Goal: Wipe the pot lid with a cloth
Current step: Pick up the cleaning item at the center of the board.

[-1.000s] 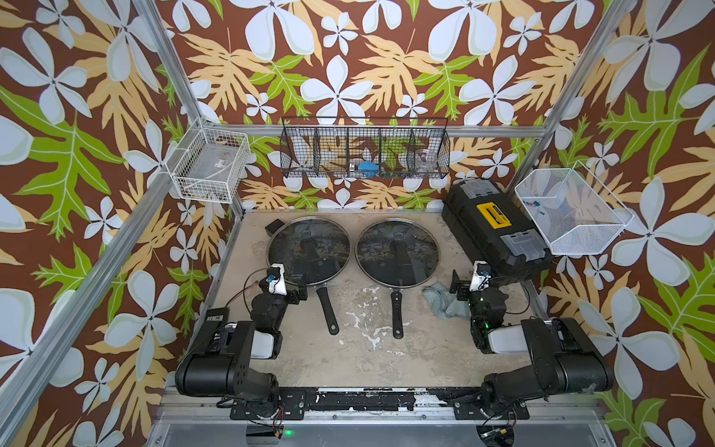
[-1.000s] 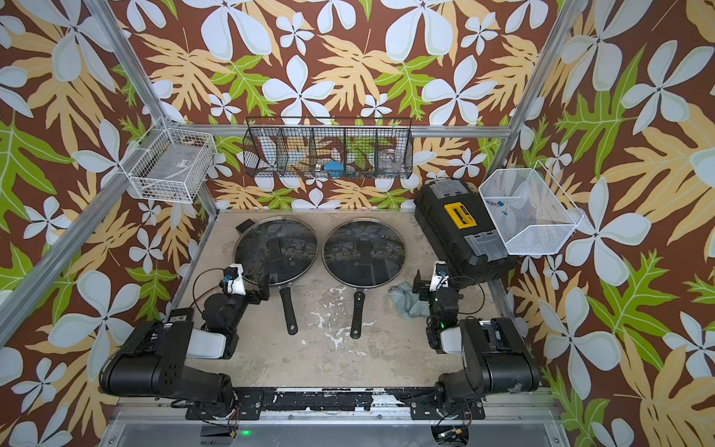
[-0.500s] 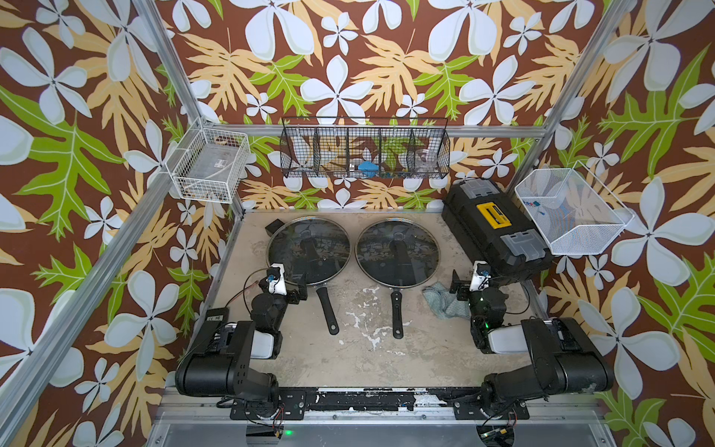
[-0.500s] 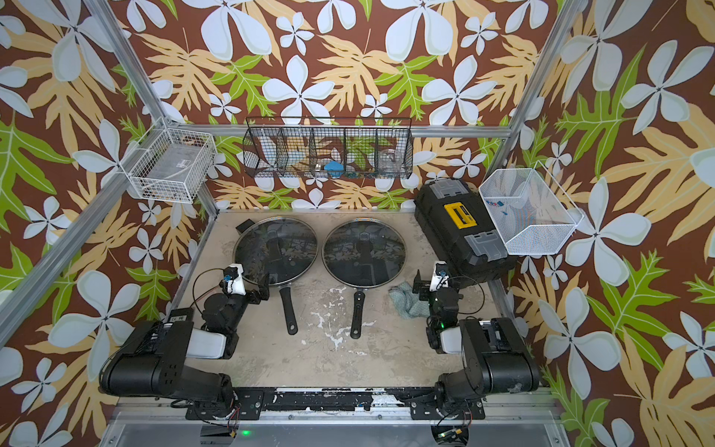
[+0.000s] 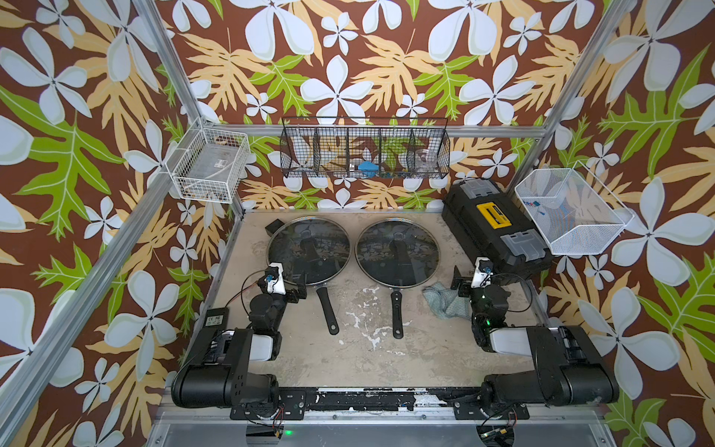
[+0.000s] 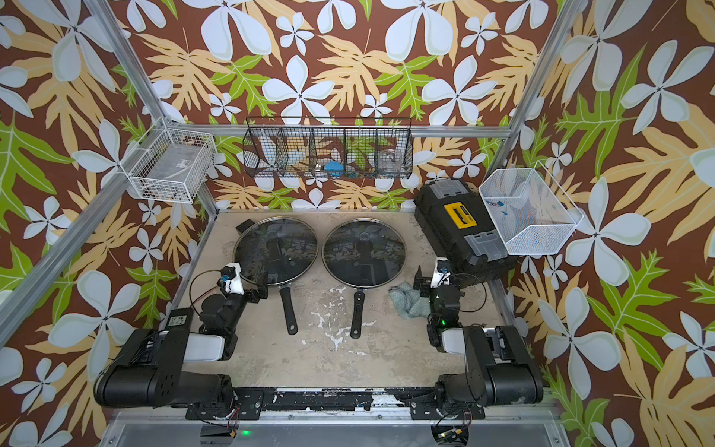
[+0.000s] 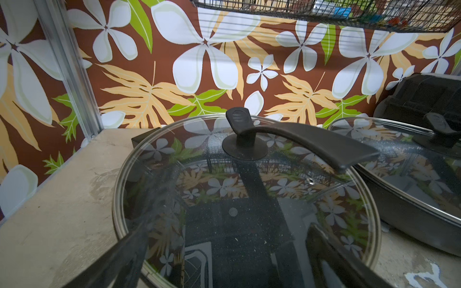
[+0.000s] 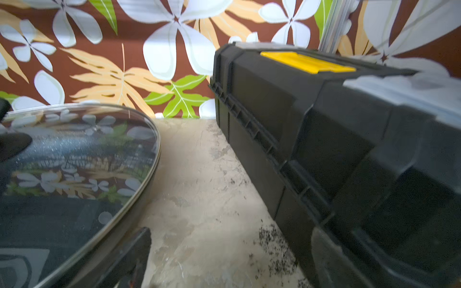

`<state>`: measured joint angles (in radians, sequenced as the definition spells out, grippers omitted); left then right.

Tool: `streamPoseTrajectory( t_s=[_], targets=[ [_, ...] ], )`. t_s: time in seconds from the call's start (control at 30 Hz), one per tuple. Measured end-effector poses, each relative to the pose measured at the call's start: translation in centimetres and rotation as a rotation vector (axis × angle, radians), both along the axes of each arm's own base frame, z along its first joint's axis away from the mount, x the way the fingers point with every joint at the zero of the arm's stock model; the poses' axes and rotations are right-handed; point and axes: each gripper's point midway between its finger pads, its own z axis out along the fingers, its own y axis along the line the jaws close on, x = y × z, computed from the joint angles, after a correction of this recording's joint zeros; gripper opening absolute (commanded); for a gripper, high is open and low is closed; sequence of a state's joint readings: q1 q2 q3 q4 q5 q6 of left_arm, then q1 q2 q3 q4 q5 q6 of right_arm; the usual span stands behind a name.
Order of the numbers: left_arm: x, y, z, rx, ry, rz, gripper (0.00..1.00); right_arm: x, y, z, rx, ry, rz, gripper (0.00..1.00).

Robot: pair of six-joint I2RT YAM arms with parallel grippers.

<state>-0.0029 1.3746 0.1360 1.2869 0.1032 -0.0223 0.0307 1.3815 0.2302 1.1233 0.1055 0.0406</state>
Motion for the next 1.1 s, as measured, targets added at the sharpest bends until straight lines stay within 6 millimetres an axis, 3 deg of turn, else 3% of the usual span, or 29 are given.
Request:
streamPoseTrajectory(
  t_s=[0.23,0.37,0.57,0.7,0.9,1.1],
  targets=[
    [0.8,1.6,2.9,-0.035,-0.030,0.073,1.00,-0.1,0.5,3.2,0.009,-0.025,0.027,1.00],
    [3.0,2.2,5.2,-0.016,-0.001,0.100,1.00,-0.1,0.5,6.1,0.064,-0.041,0.023,1.00],
    [5.6,2.1,8.8,0.091,0.091,0.077,1.00,-0.6,-0.9,8.2,0.186,0.030,-0.041,1.00],
    [6.5,1.1,10.4,0.106,0.174,0.010,0.99,-1.0,-1.0,7.8,0.206,0.139,-0.051,1.00],
    [8.2,-1.1,12.6,0.078,0.288,-0.044,1.00,-3.1,0.5,6.3,0.249,0.262,0.018,1.00],
    [9.6,-2.7,11.6,0.053,0.415,-0.050,1.00,-4.6,2.3,4.1,0.290,0.419,0.055,1.00]
  ],
)
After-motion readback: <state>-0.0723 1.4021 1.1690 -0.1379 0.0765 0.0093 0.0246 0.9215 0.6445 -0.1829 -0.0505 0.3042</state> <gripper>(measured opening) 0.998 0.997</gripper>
